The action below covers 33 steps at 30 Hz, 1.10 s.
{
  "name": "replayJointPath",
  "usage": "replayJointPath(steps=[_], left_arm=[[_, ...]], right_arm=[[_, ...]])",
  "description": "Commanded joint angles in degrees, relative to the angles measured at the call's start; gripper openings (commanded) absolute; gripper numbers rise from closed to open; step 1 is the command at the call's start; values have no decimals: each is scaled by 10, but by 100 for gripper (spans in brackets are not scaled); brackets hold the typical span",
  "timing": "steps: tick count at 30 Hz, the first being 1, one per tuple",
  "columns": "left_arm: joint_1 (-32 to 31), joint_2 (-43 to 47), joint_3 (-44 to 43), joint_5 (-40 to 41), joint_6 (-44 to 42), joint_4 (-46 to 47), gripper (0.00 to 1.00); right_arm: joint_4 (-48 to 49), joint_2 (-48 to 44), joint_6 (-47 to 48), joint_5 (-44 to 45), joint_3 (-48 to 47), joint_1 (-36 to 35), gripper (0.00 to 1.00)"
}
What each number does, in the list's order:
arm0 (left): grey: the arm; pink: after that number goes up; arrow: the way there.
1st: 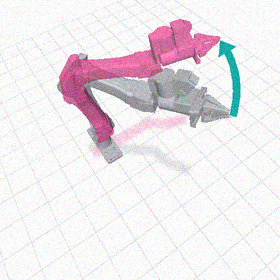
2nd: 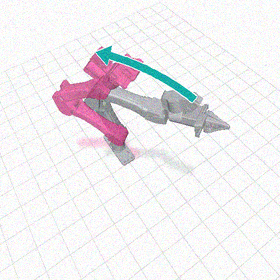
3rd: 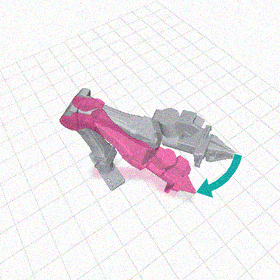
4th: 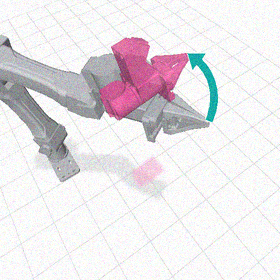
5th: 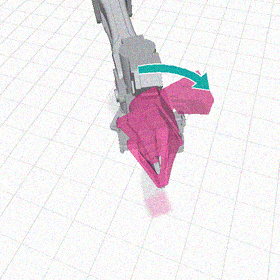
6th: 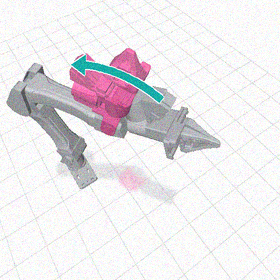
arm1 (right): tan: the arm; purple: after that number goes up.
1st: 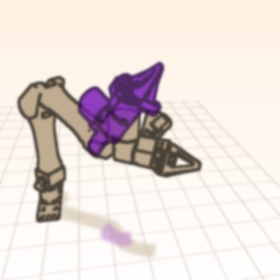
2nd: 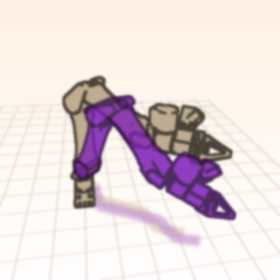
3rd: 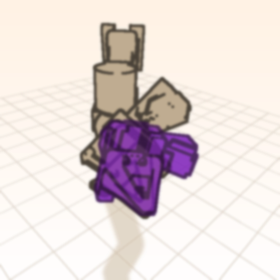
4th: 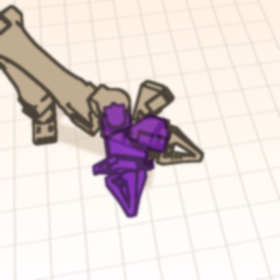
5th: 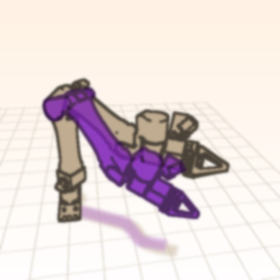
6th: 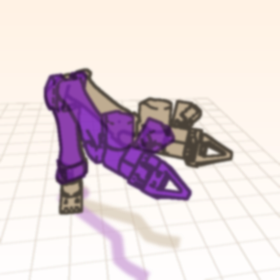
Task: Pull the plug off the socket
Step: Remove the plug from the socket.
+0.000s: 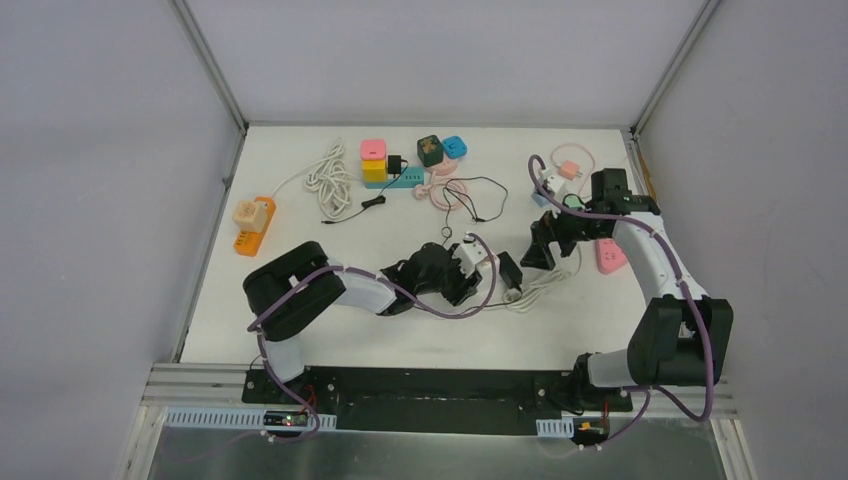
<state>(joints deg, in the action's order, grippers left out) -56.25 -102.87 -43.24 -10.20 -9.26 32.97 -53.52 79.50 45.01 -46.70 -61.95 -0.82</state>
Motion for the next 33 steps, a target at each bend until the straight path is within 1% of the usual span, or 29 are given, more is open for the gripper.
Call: replayJointPath(steps=[1, 5, 6, 8, 14, 23, 28, 33], left_arm=[[-12, -44, -13, 39, 23, 37, 0], [-19, -72, -10, 38, 7, 76, 0], [-20, -72, -10, 40, 5, 75, 0], [-21, -69, -9, 50, 7, 73, 0], [-21, -56, 16, 76, 18, 112, 0], [-22, -62, 25, 99, 30, 141, 0], [-22, -70, 18, 107, 36, 142, 0], [-22, -80, 17, 103, 39, 154, 0]], right_arm=[[16, -10, 0, 1, 10, 6, 100], [16, -16, 4, 8, 17, 6, 100], [17, -19, 5, 12, 20, 18, 100], [21, -25, 4, 17, 25, 24, 100], [20, -35, 12, 6, 35, 28, 100], [21, -25, 9, -8, 38, 28, 100], [40, -20, -17, -9, 43, 24, 100], [75, -9, -73, -5, 50, 0, 99]])
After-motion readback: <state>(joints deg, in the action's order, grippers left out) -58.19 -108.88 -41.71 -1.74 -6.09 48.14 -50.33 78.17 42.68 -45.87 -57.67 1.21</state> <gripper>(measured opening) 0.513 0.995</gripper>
